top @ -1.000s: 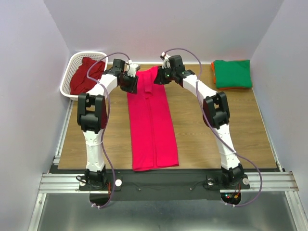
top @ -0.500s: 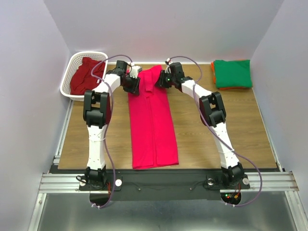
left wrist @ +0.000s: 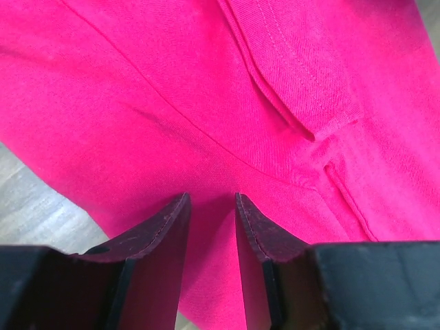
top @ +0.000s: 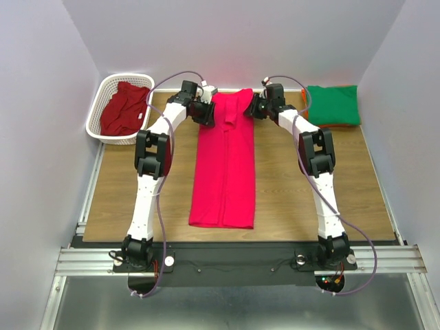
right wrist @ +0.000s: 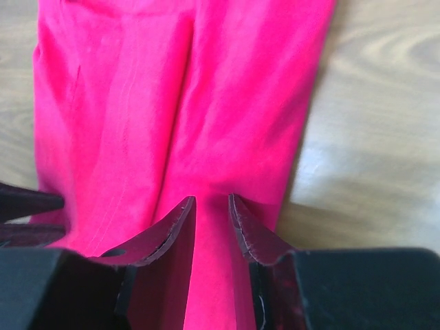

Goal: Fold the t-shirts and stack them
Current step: Fold the tshirt

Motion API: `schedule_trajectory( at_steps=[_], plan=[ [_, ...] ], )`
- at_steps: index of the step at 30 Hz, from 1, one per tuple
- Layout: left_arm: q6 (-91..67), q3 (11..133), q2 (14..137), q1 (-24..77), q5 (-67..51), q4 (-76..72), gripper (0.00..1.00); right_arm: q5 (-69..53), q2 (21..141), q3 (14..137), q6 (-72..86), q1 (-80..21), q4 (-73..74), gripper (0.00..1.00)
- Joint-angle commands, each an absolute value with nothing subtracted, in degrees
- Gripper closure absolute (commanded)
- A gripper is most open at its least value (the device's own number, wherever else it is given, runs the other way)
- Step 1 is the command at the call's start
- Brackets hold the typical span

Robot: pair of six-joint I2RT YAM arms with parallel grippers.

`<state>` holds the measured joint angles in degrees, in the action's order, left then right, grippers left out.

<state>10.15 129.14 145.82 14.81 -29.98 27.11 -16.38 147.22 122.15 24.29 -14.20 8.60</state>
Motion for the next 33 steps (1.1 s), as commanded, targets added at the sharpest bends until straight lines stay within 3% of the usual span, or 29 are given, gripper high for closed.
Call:
schedule_trajectory(
  at_steps=[1, 14, 19, 25, 27, 29, 33],
  plan=[
    [8.5, 132.5, 148.1, 14.2, -29.0, 28.3, 0.55, -12.4, 151.7, 126.5, 21.0, -13.7, 12.0, 0.68],
    [5.1, 138.5, 152.1, 13.9, -30.1, 24.8, 0.46, -10.1, 158.8, 136.8, 19.2, -13.4, 11.0, 0.65],
    [6.5, 137.6, 145.9, 13.4, -31.5, 22.9, 0.43, -15.9, 154.0, 137.9, 16.4, -13.3, 10.3, 0.48],
    [10.9, 126.8, 128.6, 13.3, -32.2, 17.7, 0.35, -22.4, 136.5, 130.4, 10.4, -13.5, 10.4, 0.27],
    [13.1, 121.6, 120.5, 13.1, -31.1, 15.9, 0.32, -25.5, 128.5, 125.2, 8.0, -13.5, 10.5, 0.09],
    [16.1, 117.6, 112.6, 12.9, -30.3, 14.2, 0.3, -27.7, 123.2, 118.8, 2.7, -13.8, 11.2, 0.0],
    [21.1, 105.7, 100.0, 12.3, -30.1, 11.6, 0.27, -33.0, 107.9, 105.9, -8.7, -13.9, 13.2, 0.0]
  ],
)
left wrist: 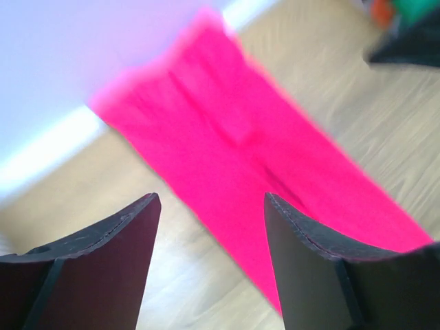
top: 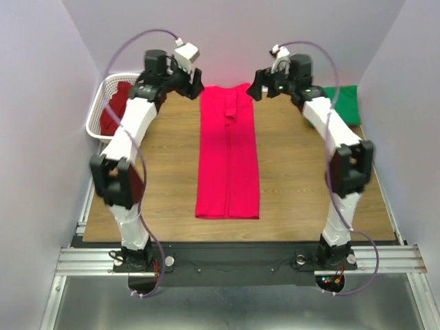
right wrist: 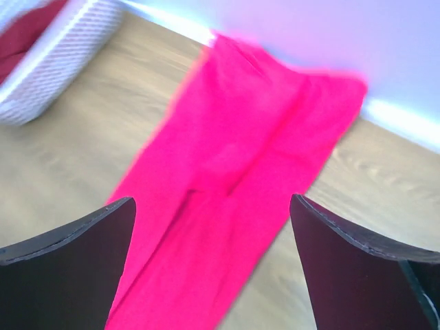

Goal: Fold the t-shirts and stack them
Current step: Fold the tshirt

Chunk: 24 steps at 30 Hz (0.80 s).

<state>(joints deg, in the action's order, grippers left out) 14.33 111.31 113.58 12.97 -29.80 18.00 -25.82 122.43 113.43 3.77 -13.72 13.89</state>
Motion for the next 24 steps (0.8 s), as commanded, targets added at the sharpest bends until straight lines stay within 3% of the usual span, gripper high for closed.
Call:
schedule_trajectory(
  at_steps=[1, 4, 6, 9, 11, 14, 15, 17, 20, 24],
  plan=[
    [24.5, 99.6, 97.9, 12.2, -29.9, 11.0, 0.27, -33.7, 105.2, 102.8, -12.1, -13.9, 13.7, 0.0],
    [28.9, 88.5, 89.6, 12.4, -29.2, 9.2, 0.27, -38.9, 94.7, 95.7, -21.2, -15.7, 21.1, 0.0],
    [36.7, 83.5, 84.0, 12.4, -31.1, 14.7, 0.27, -32.5, 91.1, 92.9, -29.3, -21.8, 33.3, 0.0],
    [48.1, 76.0, 80.5, 12.4, -35.7, 25.5, 0.3, -23.0, 84.6, 83.9, -33.7, -29.9, 40.4, 0.01],
    [53.9, 71.0, 76.1, 12.4, -38.6, 31.3, 0.33, -20.1, 80.4, 72.3, -35.8, -35.6, 40.3, 0.05],
    [63.6, 55.7, 68.1, 13.7, -41.5, 32.7, 0.36, -20.5, 76.1, 62.5, -35.9, -37.5, 40.2, 0.18],
    [64.9, 55.6, 66.2, 13.7, -41.6, 32.6, 0.37, -20.0, 76.1, 60.4, -36.3, -37.8, 40.0, 0.21],
    [67.0, 46.3, 61.3, 16.4, -40.7, 31.4, 0.38, -14.4, 75.9, 54.7, -38.1, -40.0, 37.0, 0.23],
    [66.6, 37.3, 57.1, 19.9, -38.4, 29.0, 0.39, -10.5, 77.5, 52.8, -38.8, -41.3, 34.9, 0.27],
    [66.0, 31.6, 54.1, 20.8, -38.5, 27.0, 0.39, -15.2, 75.4, 52.3, -37.2, -41.3, 33.0, 0.3]
  ],
)
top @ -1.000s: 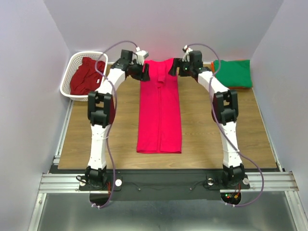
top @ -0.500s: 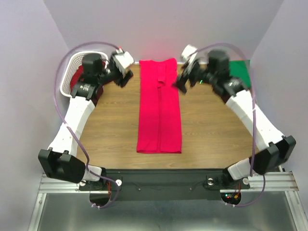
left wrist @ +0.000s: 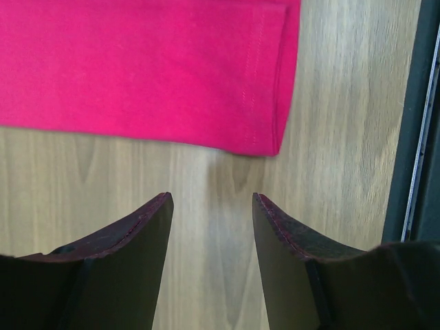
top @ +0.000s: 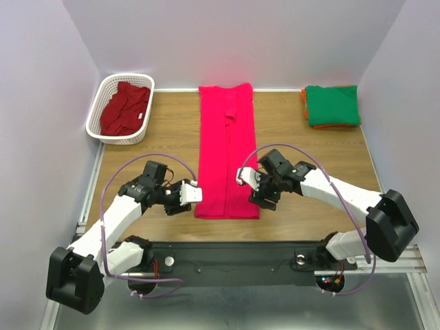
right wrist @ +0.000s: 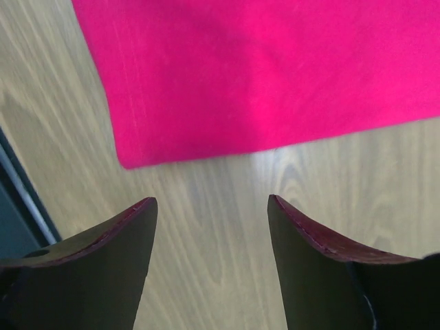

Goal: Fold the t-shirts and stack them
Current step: Fold the tshirt

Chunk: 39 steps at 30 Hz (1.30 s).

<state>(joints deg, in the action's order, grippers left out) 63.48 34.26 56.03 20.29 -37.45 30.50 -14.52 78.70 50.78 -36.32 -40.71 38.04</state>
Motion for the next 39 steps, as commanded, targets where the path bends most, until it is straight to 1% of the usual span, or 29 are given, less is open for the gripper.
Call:
schedule_trajectory(
  at_steps=[1, 5, 7, 14, 21, 26, 28, 31, 36, 37, 38, 39],
  plan=[
    [66.1, 31.1, 53.1, 21.4, -38.1, 26.5, 0.39, -16.1, 75.2, 52.0, -37.4, -41.3, 33.0, 0.3],
    [65.7, 30.4, 53.0, 23.0, -37.7, 25.3, 0.39, -22.7, 74.5, 51.2, -37.7, -41.7, 33.4, 0.34],
    [66.2, 30.2, 53.6, 24.2, -37.4, 25.5, 0.4, -24.0, 74.8, 49.2, -38.9, -43.1, 33.1, 0.35],
    [69.7, 27.2, 54.2, 29.6, -36.5, 23.8, 0.39, -20.6, 78.6, 44.3, -40.8, -47.1, 24.1, 0.38],
    [70.9, 26.0, 57.6, 33.0, -33.8, 20.8, 0.39, -19.2, 80.0, 42.7, -40.9, -48.7, 22.5, 0.41],
    [70.2, 26.5, 60.0, 33.7, -33.9, 19.5, 0.4, -16.9, 80.9, 38.6, -42.7, -48.9, 20.5, 0.43],
    [69.9, 26.7, 60.8, 34.8, -33.2, 19.3, 0.42, -15.9, 80.6, 37.4, -43.3, -49.5, 19.7, 0.45],
    [69.3, 27.3, 63.5, 35.9, -32.0, 19.6, 0.44, -14.4, 80.2, 34.9, -43.2, -50.3, 18.9, 0.46],
    [68.2, 28.2, 66.4, 37.1, -30.9, 19.1, 0.44, -12.3, 80.2, 32.7, -43.0, -51.3, 16.7, 0.46],
    [67.4, 28.2, 67.0, 37.8, -30.3, 18.8, 0.44, -12.0, 80.3, 32.2, -42.9, -51.7, 16.4, 0.51],
    [66.7, 28.4, 67.3, 37.9, -30.1, 18.4, 0.45, -11.0, 80.4, 31.7, -42.7, -51.9, 15.6, 0.54],
    [66.0, 28.6, 67.7, 38.0, -29.5, 18.1, 0.49, -10.6, 80.3, 31.2, -42.5, -52.1, 15.2, 0.61]
  ],
)
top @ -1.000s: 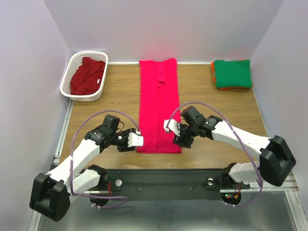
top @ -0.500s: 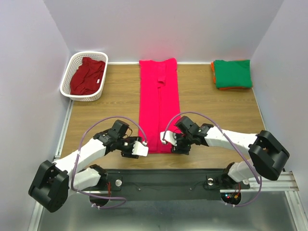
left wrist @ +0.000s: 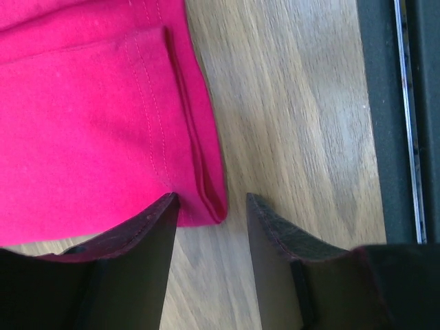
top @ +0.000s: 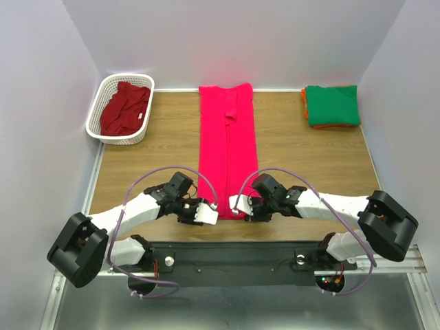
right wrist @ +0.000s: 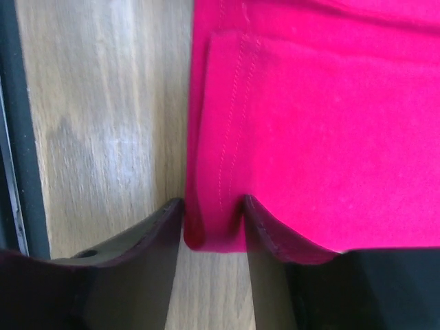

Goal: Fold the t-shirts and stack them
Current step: Fold the tshirt

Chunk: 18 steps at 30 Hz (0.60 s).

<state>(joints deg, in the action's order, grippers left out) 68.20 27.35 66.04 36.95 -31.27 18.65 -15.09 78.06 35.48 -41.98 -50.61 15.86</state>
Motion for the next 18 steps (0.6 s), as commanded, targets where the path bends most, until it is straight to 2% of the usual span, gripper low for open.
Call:
schedule_trajectory(
  at_steps=[1, 2, 3, 5, 6, 14, 18],
  plan=[
    [65.3, 29.0, 68.0, 38.1, -29.4, 17.9, 0.54, -10.2, 80.3, 31.0, -42.4, -52.5, 15.0, 0.66],
    [64.8, 29.2, 68.5, 38.1, -29.2, 18.4, 0.61, -9.7, 80.2, 30.9, -41.8, -52.6, 14.9, 0.71],
    [64.7, 29.3, 68.7, 38.1, -28.8, 18.6, 0.75, -9.4, 80.0, 30.9, -41.6, -52.6, 14.8, 0.82],
    [63.8, 29.6, 67.8, 38.1, -28.6, 18.7, 0.88, -8.6, 79.4, 31.1, -40.6, -52.6, 15.0, 0.95],
    [62.3, 29.9, 67.3, 38.1, -28.7, 19.0, 1.0, -7.7, 78.4, 31.3, -40.5, -52.6, 15.6, 0.99],
    [60.0, 35.7, 62.0, 38.0, -31.4, 25.8, 1.0, -7.4, 75.2, 36.6, -39.6, -52.1, 23.4, 0.99],
    [57.4, 38.5, 59.4, 38.0, -32.2, 27.3, 1.0, -9.4, 72.4, 41.6, -40.3, -47.6, 27.6, 0.99]
  ],
)
